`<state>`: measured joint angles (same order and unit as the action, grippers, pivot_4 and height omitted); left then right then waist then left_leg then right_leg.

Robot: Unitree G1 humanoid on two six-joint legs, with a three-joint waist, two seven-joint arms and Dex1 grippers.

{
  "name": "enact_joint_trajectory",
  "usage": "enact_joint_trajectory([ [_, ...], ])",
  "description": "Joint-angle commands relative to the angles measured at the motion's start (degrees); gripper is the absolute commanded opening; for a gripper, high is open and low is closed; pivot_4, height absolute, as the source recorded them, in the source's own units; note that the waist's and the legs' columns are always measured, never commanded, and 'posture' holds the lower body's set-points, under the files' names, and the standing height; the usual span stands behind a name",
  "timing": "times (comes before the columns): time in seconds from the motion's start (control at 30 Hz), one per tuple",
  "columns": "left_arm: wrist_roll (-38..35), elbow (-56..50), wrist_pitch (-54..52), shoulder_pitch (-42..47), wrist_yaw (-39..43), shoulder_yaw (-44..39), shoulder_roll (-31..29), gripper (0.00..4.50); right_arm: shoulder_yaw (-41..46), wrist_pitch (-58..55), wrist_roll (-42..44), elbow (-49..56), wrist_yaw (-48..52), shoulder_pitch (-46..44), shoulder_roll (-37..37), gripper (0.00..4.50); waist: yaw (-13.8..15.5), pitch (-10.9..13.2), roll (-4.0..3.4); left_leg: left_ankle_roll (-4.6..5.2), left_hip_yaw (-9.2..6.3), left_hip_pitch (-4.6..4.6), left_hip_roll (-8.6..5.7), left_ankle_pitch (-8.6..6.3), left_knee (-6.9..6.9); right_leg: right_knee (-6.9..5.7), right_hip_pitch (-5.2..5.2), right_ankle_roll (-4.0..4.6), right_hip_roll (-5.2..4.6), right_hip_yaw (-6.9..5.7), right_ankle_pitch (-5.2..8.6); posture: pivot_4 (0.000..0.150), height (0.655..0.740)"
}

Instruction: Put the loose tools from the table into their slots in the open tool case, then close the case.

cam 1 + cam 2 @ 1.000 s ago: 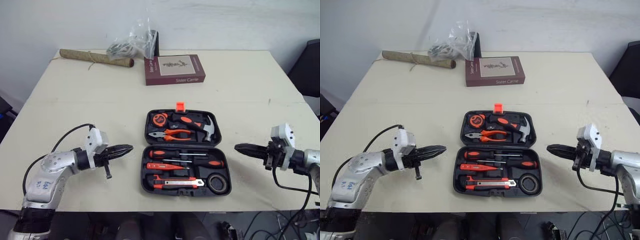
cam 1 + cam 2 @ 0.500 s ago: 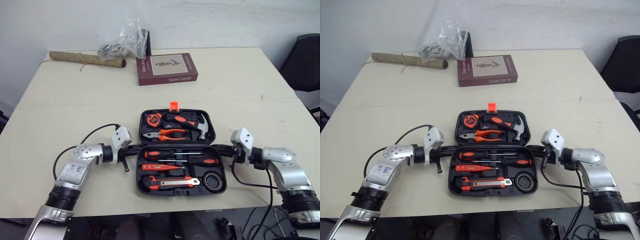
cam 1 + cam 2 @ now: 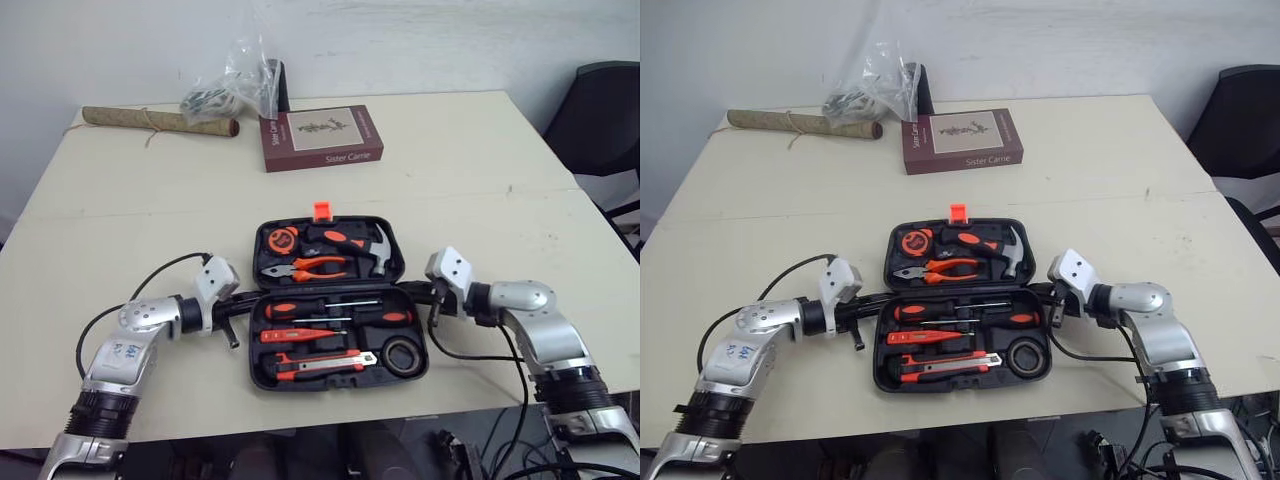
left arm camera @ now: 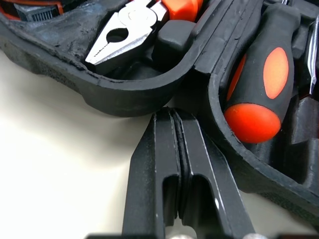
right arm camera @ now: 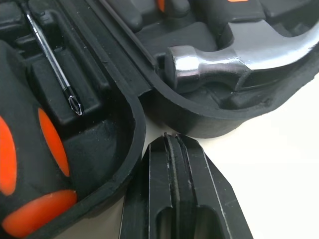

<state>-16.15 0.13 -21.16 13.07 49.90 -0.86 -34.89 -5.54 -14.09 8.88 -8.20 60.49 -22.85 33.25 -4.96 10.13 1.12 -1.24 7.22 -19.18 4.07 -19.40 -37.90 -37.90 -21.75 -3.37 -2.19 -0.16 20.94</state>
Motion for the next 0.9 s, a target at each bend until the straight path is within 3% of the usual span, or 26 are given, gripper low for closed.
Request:
enact_joint_trajectory([
  [0.03, 0.58, 0.94, 0.70, -0.04, -1.27, -1.19, -0.34, 0.01, -4.46, -1.12, -0.43, 1.57, 1.98, -0.27, -1.16, 0.00, 0.08, 0.00, 0.00, 0.00, 0.00, 0.00, 0.00, 0.00, 0.00, 0.00, 0.00, 0.00, 0.00, 0.00, 0.00, 0.150, 0.7400],
  [0.27, 0.21, 3.12, 0.89, 0.36, -0.52, -2.29, -1.38, 0.01, -3.74, -1.06, -0.68, 0.79, 2.01, -0.46, -0.55, 0.00, 0.19, -0.01, 0.01, 0.00, 0.00, -0.01, -0.01, 0.00, 0.00, 0.00, 0.00, 0.00, -0.01, -0.01, 0.00, 0.150, 0.7400],
  [0.33, 0.40, 2.82, 1.77, -0.65, -1.91, -4.37, -2.26, 0.52, -1.78, -3.42, 0.88, 1.18, 2.20, -0.56, 0.58, 0.00, 0.14, -0.01, 0.01, 0.00, 0.00, -0.01, -0.01, 0.00, 0.00, 0.00, 0.00, 0.00, -0.01, -0.01, 0.00, 0.150, 0.7400],
  [0.4, -0.62, 2.30, 1.28, -2.01, -3.48, -8.01, -3.28, 1.18, 0.64, -4.78, 1.86, 1.77, 2.43, -0.64, 2.91, 0.66, 0.21, 0.00, 0.00, 0.00, 0.00, -0.01, -0.01, 0.00, 0.04, 0.01, -0.02, 0.01, -0.02, -0.01, 0.01, 0.150, 0.7400],
  [0.47, -3.06, 0.10, -0.42, -3.41, -3.95, -12.08, -4.37, 2.14, 2.93, -8.79, 3.48, 3.88, 2.67, -0.41, 6.08, 1.48, 0.44, 0.03, -0.04, 0.00, 0.00, -0.13, -0.03, 0.00, 0.09, 0.01, -0.18, 0.02, -0.05, -0.02, 0.01, 0.150, 0.7400],
  [0.53, -6.57, -2.92, -4.84, -4.68, -4.16, -16.74, -6.03, 3.02, 6.57, -19.40, 7.46, 7.50, 1.10, -1.17, 8.90, 2.40, 0.85, 0.03, -0.05, 0.04, -0.01, -0.48, -0.09, 0.00, 0.07, 0.00, -0.47, 0.02, -0.14, -0.03, 0.01, 0.150, 0.7400],
  [0.57, -8.44, -4.62, -7.88, -4.49, -4.44, -18.39, -6.91, 3.52, 7.48, -24.83, 9.33, 9.46, 1.16, -1.74, 10.66, 3.09, 1.11, 0.04, -0.04, 0.09, -0.04, -0.92, -0.10, 0.00, -0.09, -0.14, -0.83, 0.02, -0.19, -0.04, 0.01, 0.150, 0.7400],
  [0.6, -11.01, -6.01, -12.34, -3.53, -4.93, -19.74, -7.72, 3.71, 7.71, -31.83, 10.92, 11.28, 0.95, -2.92, 12.52, 3.29, 1.43, 0.05, -0.05, 0.13, -0.07, -1.16, -0.16, 0.03, -0.21, -0.20, -1.06, 0.00, -0.25, -0.07, 0.00, 0.150, 0.7400],
  [0.63, -13.54, -7.32, -18.41, -1.87, -6.27, -20.67, -8.70, 4.26, 7.71, -39.54, 12.51, 12.70, 0.39, -4.76, 14.24, 3.86, 1.64, 0.06, -0.05, 0.14, -0.08, -1.21, -0.17, 0.03, -0.25, -0.22, -1.10, 0.00, -0.27, -0.08, 0.00, 0.150, 0.7400],
  [0.67, -15.88, -8.48, -23.76, 0.00, -7.28, -21.06, -9.56, 4.50, 7.31, -46.30, 13.95, 13.82, 0.07, -6.68, 15.88, 4.31, 1.75, 0.07, -0.03, 0.16, -0.09, -1.21, -0.19, 0.03, -0.28, -0.23, -1.10, 0.00, -0.29, -0.08, 0.00, 0.150, 0.7400],
  [0.77, -20.73, -9.09, -39.10, 7.43, -11.51, -20.29, -10.40, 4.50, 8.41, -63.21, 20.16, 14.09, -0.90, -13.66, 15.98, 4.47, 2.25, 0.08, -0.02, 0.25, -0.30, -1.20, -0.35, 0.13, -0.26, -0.35, -1.05, -0.01, -0.45, -0.20, -0.01, 0.150, 0.7400],
  [0.9, -19.79, -8.02, -55.13, 17.62, -17.52, -12.77, -10.10, 4.50, 7.89, -77.43, 19.77, 7.47, -8.85, -24.29, 10.53, 4.47, 2.33, 0.07, -0.02, 0.18, -0.37, -1.22, -0.39, 0.18, -0.17, -0.29, -1.04, 0.00, -0.44, -0.27, -0.01, 0.150, 0.7400],
])
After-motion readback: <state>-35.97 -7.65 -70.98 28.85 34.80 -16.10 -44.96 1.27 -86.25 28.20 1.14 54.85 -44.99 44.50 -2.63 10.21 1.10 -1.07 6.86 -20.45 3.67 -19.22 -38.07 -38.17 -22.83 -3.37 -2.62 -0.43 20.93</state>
